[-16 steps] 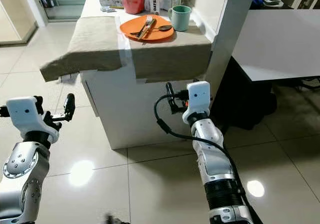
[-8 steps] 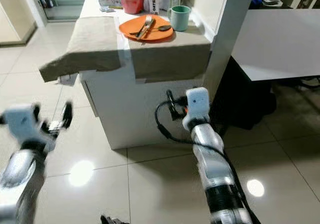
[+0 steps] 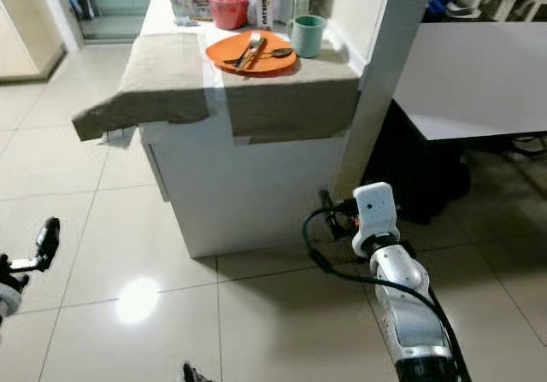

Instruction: Setting the table

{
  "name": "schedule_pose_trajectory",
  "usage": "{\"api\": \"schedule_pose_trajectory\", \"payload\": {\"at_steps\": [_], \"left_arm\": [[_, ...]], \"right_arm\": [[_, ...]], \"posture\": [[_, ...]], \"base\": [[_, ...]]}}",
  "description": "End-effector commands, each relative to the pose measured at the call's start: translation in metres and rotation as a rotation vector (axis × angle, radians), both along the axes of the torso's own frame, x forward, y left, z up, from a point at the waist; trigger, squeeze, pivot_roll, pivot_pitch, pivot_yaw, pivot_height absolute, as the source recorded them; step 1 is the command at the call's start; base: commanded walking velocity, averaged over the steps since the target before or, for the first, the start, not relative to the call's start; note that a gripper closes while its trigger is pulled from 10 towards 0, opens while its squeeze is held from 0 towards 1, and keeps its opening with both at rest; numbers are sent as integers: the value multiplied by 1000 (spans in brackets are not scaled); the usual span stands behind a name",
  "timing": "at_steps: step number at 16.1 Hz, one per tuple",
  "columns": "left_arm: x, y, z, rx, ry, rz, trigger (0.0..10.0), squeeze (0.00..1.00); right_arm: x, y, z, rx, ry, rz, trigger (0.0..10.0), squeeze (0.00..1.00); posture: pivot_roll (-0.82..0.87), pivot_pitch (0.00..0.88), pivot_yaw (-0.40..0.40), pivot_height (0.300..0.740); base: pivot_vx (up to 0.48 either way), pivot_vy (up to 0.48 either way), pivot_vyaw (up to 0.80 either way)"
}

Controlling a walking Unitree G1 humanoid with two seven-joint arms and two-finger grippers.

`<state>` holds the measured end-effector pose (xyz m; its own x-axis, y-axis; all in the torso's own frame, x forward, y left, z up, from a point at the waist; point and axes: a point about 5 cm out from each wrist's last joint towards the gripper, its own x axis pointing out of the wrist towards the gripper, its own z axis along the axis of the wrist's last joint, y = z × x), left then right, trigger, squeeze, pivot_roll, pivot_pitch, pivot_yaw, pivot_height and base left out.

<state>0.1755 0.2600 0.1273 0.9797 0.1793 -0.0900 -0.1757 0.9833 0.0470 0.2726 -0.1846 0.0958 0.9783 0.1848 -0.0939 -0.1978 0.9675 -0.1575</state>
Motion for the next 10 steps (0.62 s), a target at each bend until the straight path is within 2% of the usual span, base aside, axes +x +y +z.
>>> {"api": "schedule_pose_trajectory", "payload": {"at_steps": [1,2,3,4,6,7,9,10], "left_arm": [[-1,-13,1,-23,2,-30,10000,1000],[-1,-18,2,-23,10,-54,10000,1000],[0,-17,3,-18,12,-51,10000,925],[2,-13,4,-4,16,-31,10000,0],[12,-15,5,-18,-5,-50,10000,0],[14,-22,7,-15,-18,-56,10000,0],[12,-22,6,-14,-20,-24,10000,0],[12,-24,7,-5,-23,-40,10000,0]], "right_arm": [[-10,8,-4,60,60,-5,10000,0],[-20,14,-3,72,78,18,10000,0],[-21,15,0,57,63,37,10000,0],[-19,13,2,33,40,45,10000,0],[-16,14,3,16,18,45,10000,0],[-20,20,5,2,-2,61,10000,0],[-23,21,6,4,11,57,10000,0],[-23,20,8,2,5,54,10000,0]], "posture": [[-44,15,17,740],[-49,20,15,740],[-52,18,18,740],[-51,16,18,740],[-53,10,20,740],[-54,8,23,740],[-54,11,21,740],[-53,13,19,740]], "base": [[0,0,0],[0,0,0],[0,0,0],[0,0,0],[0,0,0],[330,349,0],[360,315,0],[446,0,0]]}}
